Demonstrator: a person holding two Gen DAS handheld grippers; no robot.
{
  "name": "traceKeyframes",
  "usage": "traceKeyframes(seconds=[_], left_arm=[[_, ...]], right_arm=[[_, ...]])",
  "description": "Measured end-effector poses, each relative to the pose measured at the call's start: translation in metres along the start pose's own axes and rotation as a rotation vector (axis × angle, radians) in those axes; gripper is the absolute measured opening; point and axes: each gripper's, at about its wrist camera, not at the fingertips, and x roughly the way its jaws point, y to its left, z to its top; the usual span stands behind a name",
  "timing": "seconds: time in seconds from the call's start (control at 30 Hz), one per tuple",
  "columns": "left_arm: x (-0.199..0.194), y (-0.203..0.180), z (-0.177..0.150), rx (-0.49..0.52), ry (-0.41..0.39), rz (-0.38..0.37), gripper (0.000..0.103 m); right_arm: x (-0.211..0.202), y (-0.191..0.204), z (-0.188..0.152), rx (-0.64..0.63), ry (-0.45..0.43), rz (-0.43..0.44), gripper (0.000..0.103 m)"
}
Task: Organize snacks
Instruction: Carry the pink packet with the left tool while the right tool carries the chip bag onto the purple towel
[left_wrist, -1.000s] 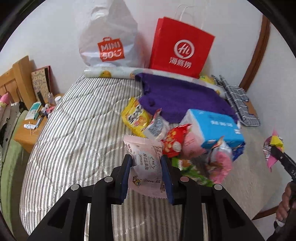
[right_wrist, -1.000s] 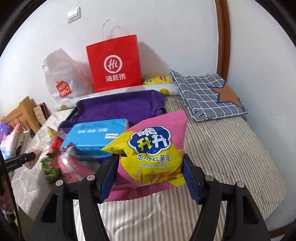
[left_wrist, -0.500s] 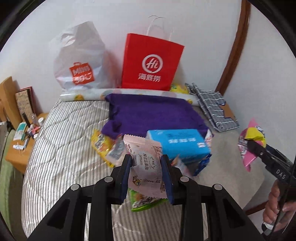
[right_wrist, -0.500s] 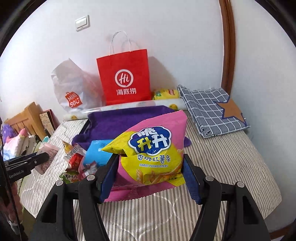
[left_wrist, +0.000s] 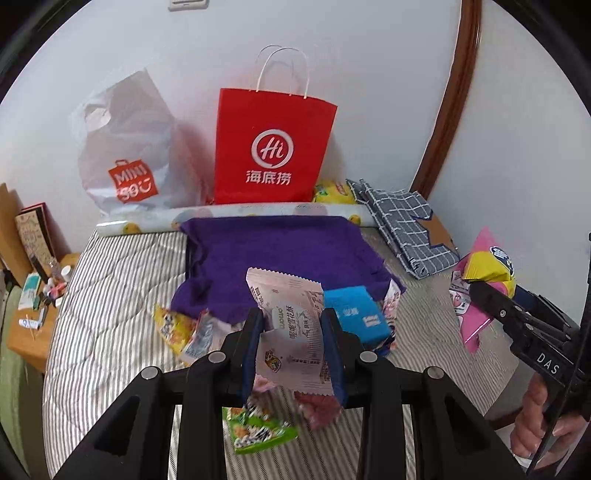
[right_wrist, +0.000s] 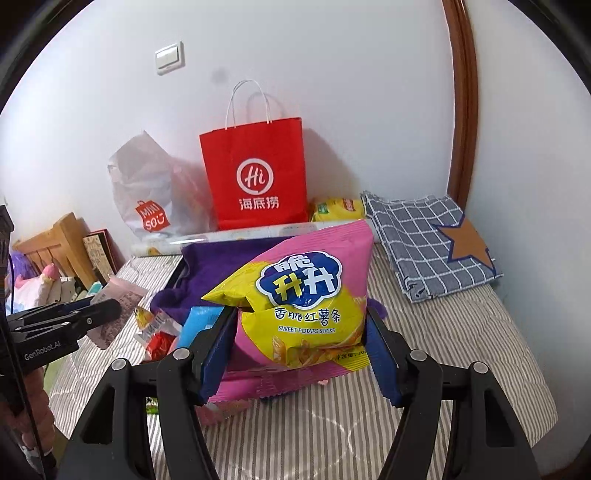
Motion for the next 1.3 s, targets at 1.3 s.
traceKeyframes(seconds=[1.3], left_arm=[[0.078,0.026,0.116,0.013,-0.037,0.059,0.031]], right_arm=[[0.120,0.012,0.112,-0.035,-0.026,0.030,0.066]])
